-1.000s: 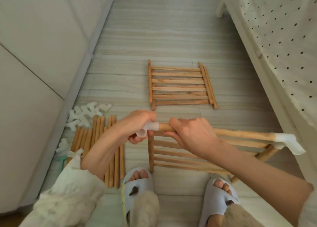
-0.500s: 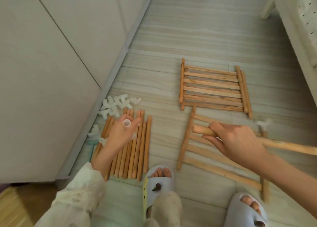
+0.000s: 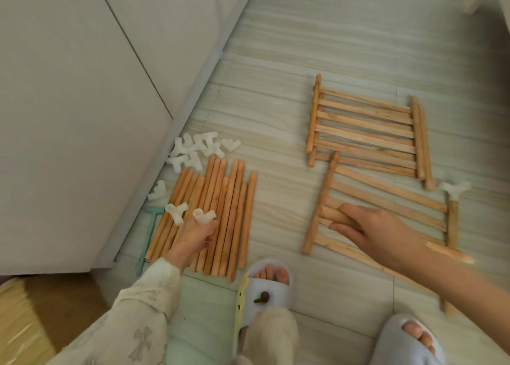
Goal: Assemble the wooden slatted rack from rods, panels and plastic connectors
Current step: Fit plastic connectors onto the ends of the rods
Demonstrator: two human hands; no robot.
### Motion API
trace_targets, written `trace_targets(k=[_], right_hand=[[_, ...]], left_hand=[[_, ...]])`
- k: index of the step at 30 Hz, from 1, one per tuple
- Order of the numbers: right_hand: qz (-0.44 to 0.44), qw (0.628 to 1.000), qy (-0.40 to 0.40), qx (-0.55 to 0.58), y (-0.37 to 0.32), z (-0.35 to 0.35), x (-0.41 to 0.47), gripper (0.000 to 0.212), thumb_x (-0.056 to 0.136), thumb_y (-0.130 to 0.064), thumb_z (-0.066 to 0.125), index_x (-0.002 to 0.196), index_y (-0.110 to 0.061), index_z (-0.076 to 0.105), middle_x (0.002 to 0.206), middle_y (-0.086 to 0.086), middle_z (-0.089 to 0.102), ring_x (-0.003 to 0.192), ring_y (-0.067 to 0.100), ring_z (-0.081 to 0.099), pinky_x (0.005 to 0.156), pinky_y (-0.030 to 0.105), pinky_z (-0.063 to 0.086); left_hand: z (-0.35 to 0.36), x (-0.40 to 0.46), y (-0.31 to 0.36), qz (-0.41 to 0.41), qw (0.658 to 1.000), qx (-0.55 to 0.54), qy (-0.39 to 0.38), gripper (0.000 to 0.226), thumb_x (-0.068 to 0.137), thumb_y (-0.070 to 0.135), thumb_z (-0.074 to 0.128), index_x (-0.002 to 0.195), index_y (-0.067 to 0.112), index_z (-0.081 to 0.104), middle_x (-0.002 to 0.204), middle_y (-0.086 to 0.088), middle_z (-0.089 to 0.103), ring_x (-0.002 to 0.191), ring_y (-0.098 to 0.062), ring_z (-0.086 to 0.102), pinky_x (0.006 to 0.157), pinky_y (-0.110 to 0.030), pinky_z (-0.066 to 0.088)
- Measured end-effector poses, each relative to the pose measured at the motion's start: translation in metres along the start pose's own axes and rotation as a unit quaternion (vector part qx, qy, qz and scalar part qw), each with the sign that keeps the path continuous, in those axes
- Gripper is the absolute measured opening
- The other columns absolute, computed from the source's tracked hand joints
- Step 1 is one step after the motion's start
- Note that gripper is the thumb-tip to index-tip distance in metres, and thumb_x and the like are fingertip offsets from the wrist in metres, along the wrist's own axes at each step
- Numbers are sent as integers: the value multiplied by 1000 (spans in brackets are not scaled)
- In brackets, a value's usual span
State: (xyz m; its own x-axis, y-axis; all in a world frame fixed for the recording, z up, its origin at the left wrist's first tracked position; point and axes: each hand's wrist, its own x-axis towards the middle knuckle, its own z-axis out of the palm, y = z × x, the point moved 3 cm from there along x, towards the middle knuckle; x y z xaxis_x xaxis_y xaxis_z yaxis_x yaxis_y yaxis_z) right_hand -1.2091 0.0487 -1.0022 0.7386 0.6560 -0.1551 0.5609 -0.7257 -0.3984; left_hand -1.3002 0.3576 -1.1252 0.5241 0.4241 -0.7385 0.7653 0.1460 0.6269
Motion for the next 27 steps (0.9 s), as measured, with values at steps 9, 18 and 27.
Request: trace_targets(k=[9, 18, 27], right_hand=[[44, 998, -44, 19, 23, 4, 14, 18, 91, -44, 51, 87, -27, 45, 66, -17, 45, 67, 17, 53, 60, 34, 42], [67, 993, -101, -7, 43, 19, 30, 31, 97, -30, 48, 126, -22, 49, 106, 1, 57, 98, 22, 56, 82, 33, 45], [104, 979, -172, -16, 70, 31, 33, 30, 96, -25, 50, 123, -14, 52, 113, 9, 62, 107, 28, 56, 88, 40, 45]], left_hand=[[16, 32, 63, 81, 995, -53, 31, 61, 95, 16, 54, 148, 15, 24, 107, -5, 58, 88, -19, 58, 70, -28, 50], [108, -12, 36, 61, 969, 141, -195, 23, 98, 11, 45, 118, 5, 56, 89, -1, 62, 72, -12, 57, 61, -19, 46], [186, -54, 78, 191, 924, 47, -327, 16, 95, 15, 51, 109, 16, 58, 83, 1, 62, 68, -11, 61, 62, -24, 51]])
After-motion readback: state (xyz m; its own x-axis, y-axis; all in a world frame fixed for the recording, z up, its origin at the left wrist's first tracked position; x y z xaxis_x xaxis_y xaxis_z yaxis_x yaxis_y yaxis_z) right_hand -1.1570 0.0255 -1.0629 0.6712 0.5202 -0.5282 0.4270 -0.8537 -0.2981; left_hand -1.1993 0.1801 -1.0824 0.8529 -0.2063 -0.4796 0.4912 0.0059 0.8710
